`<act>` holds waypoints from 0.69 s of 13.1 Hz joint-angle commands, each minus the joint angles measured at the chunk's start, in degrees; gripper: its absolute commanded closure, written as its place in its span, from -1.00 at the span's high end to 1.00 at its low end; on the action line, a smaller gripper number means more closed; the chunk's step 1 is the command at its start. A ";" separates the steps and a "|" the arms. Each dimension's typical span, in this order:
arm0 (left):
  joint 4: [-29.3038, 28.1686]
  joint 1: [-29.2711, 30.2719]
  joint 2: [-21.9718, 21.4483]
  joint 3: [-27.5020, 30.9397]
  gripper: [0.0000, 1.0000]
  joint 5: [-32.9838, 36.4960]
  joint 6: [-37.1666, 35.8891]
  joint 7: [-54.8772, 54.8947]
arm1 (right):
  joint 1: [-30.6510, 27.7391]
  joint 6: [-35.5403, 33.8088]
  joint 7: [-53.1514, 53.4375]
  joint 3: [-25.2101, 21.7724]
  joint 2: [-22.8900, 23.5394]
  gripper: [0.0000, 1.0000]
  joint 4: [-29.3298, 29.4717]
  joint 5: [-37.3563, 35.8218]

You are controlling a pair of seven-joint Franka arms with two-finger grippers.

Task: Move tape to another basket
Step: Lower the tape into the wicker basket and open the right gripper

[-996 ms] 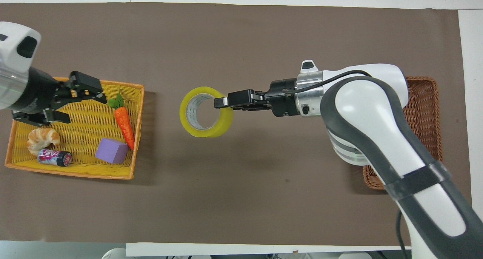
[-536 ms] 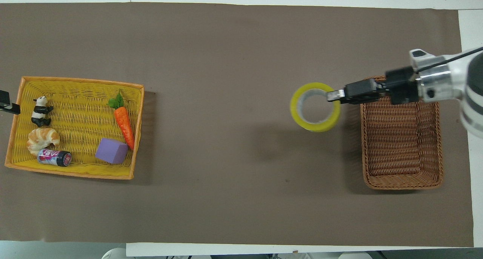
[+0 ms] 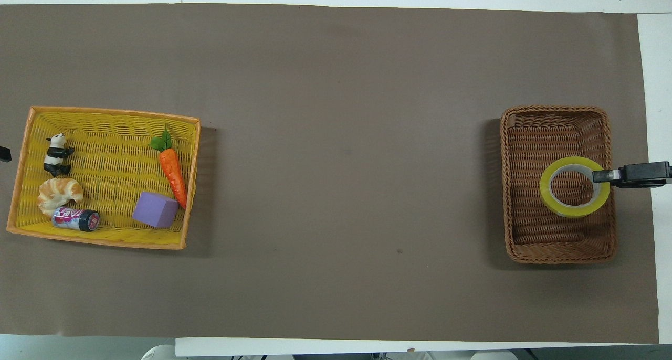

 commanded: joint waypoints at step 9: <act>4.76 -2.94 0.99 -2.63 1.00 8.56 -3.37 0.44 | 2.00 10.61 -7.79 1.10 2.70 0.52 -5.03 -1.67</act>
